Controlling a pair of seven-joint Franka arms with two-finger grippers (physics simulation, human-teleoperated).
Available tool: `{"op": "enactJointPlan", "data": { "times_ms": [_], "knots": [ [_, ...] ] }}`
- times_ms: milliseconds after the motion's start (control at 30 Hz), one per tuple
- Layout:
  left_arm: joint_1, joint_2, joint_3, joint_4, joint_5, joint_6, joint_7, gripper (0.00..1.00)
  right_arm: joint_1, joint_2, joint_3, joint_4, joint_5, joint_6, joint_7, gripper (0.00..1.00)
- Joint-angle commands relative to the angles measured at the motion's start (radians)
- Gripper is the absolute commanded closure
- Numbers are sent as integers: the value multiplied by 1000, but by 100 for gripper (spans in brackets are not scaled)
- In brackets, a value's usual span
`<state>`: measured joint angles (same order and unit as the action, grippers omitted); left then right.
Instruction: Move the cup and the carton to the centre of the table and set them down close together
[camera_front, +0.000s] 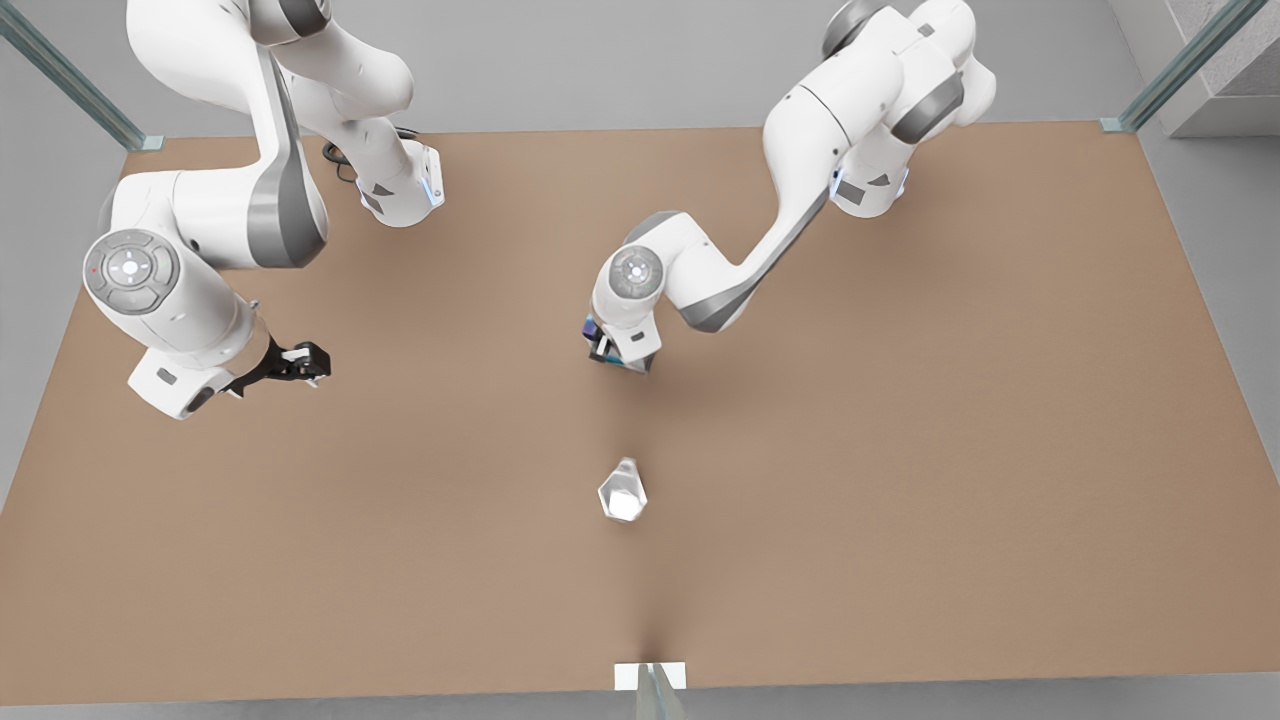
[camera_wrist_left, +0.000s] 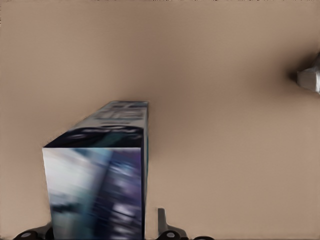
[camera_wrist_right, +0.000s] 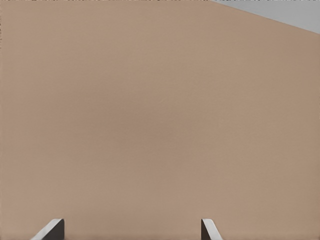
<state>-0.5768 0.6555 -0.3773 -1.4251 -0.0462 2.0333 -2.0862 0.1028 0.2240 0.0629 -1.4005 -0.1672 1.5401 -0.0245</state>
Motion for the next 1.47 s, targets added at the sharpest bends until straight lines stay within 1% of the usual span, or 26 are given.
{"op": "enactJointPlan", "data": {
  "times_ms": [0, 100, 200, 333, 367, 400, 433, 467, 500, 533, 567, 600, 633, 667, 733, 767, 867, 1000, 1067, 1133, 1167, 1200, 1267, 1300, 1333, 1433],
  "knots": [
    [0, 0, 0, 2, 2, -1, 0, 0, 0, 1, 0, 0, 0, 0, 0, 0],
    [3, -8, -2, 2, 0, -12, 0, 0, 0, 1, 0, 0, 0, 0, 0, 0],
    [14, -57, -5, 12, -4, -74, -2, 0, 0, 1, 0, 2, 0, 2, 0, 0],
    [32, -125, -14, 133, -9, -298, 46, 0, -2, 1, 0, 2, 0, 2, 0, 0],
    [60, -128, -11, 228, -7, -404, 165, 0, 0, 1, 0, 2, 0, 2, 0, 0],
    [98, -126, -5, 261, -1, -484, 384, 0, -2, 1, 0, 2, 2, 2, 0, 0],
    [189, -126, 2, 273, 16, -576, 731, 0, -2, 1, 0, 2, 0, 2, 0, 0],
    [221, -131, 72, 301, 35, -665, 1017, 0, -2, 1, 0, 2, 2, 2, 0, 0],
    [219, -132, 179, 336, 37, -719, 1264, 0, -2, 0, 0, 2, 2, 0, 0, 0],
    [219, -163, 299, 334, 40, -722, 1534, 0, -2, 0, 0, 2, 2, 0, 0, 0],
    [221, -191, 379, 327, 74, -722, 1738, 0, -2, 0, 0, 2, 2, 0, 0, 0],
    [288, -206, 377, 324, 135, -714, 1890, 0, -2, 0, 0, 2, 2, 0, 0, 0],
    [334, -208, 380, 327, 137, -714, 1965, 0, -2, 0, 0, 2, 2, 0, 0, 0],
    [342, -211, 376, 327, 193, -713, 2005, 0, -2, 0, 0, 2, 2, 0, 0, 0],
    [370, -214, 371, 324, 207, -694, 2029, 0, -2, 0, 0, 2, 2, 0, 0, 0],
    [431, -250, 344, 304, 206, -693, 2074, 0, -2, 1, 0, 2, 2, 0, 0, 0],
    [439, -303, 348, 273, 209, -691, 2109, 0, -2, 1, 0, 2, 2, 2, 0, 0],
    [476, -415, 350, 130, 197, -596, 2088, 0, 0, 1, 2, 2, 2, 2, 0, 0],
    [495, -480, 350, 19, 192, -539, 2068, 0, 0, 1, 0, 2, 2, 2, 0, 0],
    [492, -496, 350, 3, 189, -544, 2065, 0, 0, 1, 0, 2, 2, 2, 0, 0],
    [486, -497, 325, -11, 193, -536, 2060, 0, 0, 1, 0, 2, 2, 2, 0, 0],
    [477, -491, 253, -12, 209, -548, 1951, 0, 0, 1, 0, 2, 2, 2, 0, 0],
    [457, -451, 252, 41, 249, -605, 1962, 0, 0, 1, 0, 2, 2, 2, 0, 0],
    [485, -451, 267, 58, 220, -627, 1979, 0, 0, 1, 0, 2, 2, 2, 0, 0],
    [465, -464, 393, 52, 129, -630, 2022, 0, 1, 1, 0, 2, 2, 2, 0, 0],
    [477, -484, 431, 38, 117, -631, 2098, 0, 1, 1, 0, 2, 2, 2, 0, 0]
  ]
}}
